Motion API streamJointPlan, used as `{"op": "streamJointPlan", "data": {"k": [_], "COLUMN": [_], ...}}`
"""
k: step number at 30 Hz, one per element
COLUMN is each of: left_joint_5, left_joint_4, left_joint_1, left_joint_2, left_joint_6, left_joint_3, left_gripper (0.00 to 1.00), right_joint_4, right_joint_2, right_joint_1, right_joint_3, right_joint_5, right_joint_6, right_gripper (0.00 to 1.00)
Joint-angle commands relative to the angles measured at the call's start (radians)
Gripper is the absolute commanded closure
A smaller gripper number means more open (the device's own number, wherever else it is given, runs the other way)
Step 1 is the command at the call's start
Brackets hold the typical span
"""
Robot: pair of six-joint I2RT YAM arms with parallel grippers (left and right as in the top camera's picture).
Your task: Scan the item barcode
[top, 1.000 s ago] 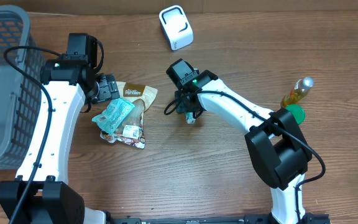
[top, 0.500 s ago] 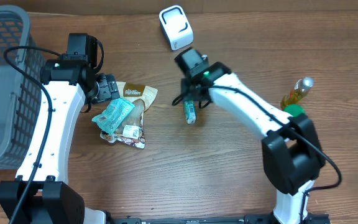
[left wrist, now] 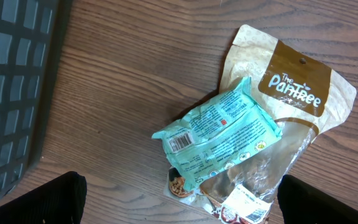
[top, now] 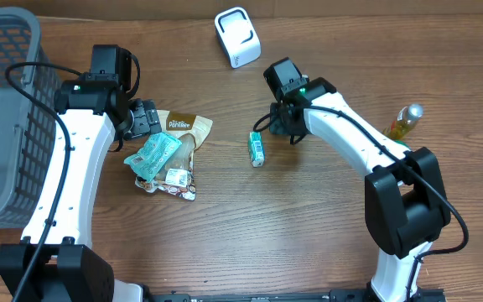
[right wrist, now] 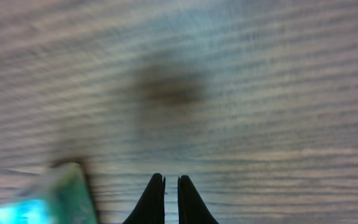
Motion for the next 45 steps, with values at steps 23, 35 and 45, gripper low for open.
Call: {"op": "streamJointPlan", "data": {"k": [23,35,45], "left_joint_5": [-0.002,-0.002,-0.002], "left_joint_4": [0.000,0.000,0.000], "left_joint_1": [-0.003,-0.003,-0.003], "left_joint_2": [0.003,0.003,0.003], "left_joint_6": [-0.010,-0.010,-0.010], "left_joint_3": [0.009,0.009,0.009], "left_gripper": [0.00,0.01,0.00], "right_joint_4": [0.098,0.106,0.161], "right_joint_2": [0.007,0.007,0.007], "right_joint_1": [0.008,0.010,0.031], "right_joint_3": [-0.106,-0.106,-0.110], "right_joint_5": [-0.490,-0.517,-0.514], "right_joint_6": [-0.133,-0.133,-0.136], "right_gripper": [0.96,0.96,0.55]}}
